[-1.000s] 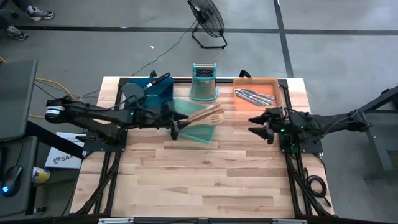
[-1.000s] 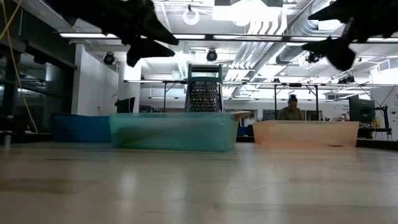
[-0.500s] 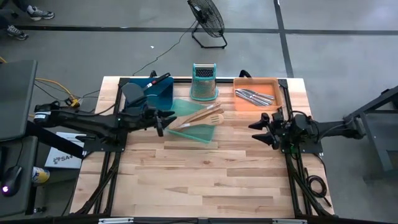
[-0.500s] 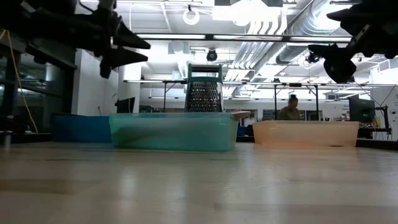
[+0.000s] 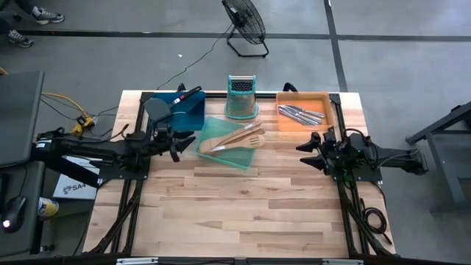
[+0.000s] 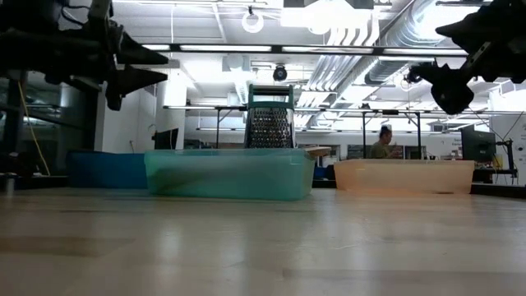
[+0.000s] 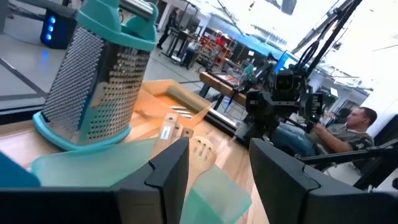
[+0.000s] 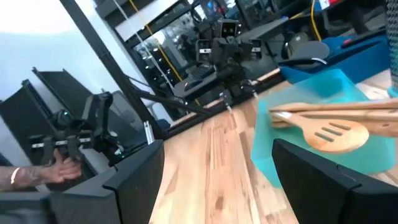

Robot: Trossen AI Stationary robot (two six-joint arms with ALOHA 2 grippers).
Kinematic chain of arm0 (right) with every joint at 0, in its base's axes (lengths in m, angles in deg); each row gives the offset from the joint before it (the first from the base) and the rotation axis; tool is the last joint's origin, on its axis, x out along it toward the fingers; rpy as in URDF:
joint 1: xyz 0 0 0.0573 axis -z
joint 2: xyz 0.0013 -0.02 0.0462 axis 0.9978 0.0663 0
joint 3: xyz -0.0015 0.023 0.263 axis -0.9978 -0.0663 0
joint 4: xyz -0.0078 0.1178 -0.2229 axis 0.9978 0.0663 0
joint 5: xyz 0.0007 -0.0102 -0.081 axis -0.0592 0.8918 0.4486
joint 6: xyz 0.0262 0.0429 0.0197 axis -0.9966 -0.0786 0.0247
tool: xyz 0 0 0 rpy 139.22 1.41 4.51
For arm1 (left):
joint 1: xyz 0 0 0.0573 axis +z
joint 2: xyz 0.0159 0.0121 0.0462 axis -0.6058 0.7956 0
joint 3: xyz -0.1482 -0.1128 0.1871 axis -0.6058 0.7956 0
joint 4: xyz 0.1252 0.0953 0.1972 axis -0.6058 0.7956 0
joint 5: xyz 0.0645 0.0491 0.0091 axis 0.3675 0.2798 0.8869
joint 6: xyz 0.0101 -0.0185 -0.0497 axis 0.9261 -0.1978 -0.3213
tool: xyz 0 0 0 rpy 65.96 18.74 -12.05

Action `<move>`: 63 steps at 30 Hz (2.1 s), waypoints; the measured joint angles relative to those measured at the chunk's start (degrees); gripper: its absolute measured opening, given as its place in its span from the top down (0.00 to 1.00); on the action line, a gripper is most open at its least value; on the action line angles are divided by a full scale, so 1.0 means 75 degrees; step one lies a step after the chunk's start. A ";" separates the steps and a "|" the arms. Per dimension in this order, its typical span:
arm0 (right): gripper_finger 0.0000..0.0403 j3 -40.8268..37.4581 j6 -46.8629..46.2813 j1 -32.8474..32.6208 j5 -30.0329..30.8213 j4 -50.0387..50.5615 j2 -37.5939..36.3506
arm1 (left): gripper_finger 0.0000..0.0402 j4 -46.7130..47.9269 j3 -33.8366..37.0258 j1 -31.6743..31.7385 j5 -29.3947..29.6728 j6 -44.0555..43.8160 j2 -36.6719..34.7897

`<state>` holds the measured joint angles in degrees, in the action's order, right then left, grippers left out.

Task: Pick & Place Kitchen Items
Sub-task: Return to Home Position

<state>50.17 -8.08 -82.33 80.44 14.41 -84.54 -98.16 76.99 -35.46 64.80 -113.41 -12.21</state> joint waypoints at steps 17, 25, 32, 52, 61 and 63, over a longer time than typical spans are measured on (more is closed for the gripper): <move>0.28 0.0000 -0.0253 0.1154 -0.1481 0.0020 -0.0012 | 0.58 0.2673 0.0659 0.0003 0.0016 0.0332 -0.2647; 0.28 0.0000 -0.0262 0.1649 -0.2161 0.0102 -0.0012 | 0.58 0.4136 0.0591 0.0006 -0.0439 0.0969 -0.4382; 0.28 0.0000 0.0060 0.1807 -0.2531 0.0127 -0.0003 | 0.58 0.4543 0.0441 0.0006 -0.0313 0.0424 -0.4205; 0.28 0.0003 0.0093 0.1802 -0.2537 0.0169 -0.0003 | 0.58 0.4435 0.0443 0.0003 -0.0383 0.0353 -0.4174; 0.28 0.0003 0.0096 0.1802 -0.2537 0.0169 -0.0003 | 0.58 0.4426 0.0443 0.0003 -0.0383 0.0352 -0.4174; 0.28 0.0003 0.0096 0.1802 -0.2537 0.0169 -0.0003 | 0.58 0.4424 0.0443 0.0003 -0.0383 0.0353 -0.4174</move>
<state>50.19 -7.36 -68.81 61.41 15.68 -84.56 -64.98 80.32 -35.44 61.93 -110.76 -43.51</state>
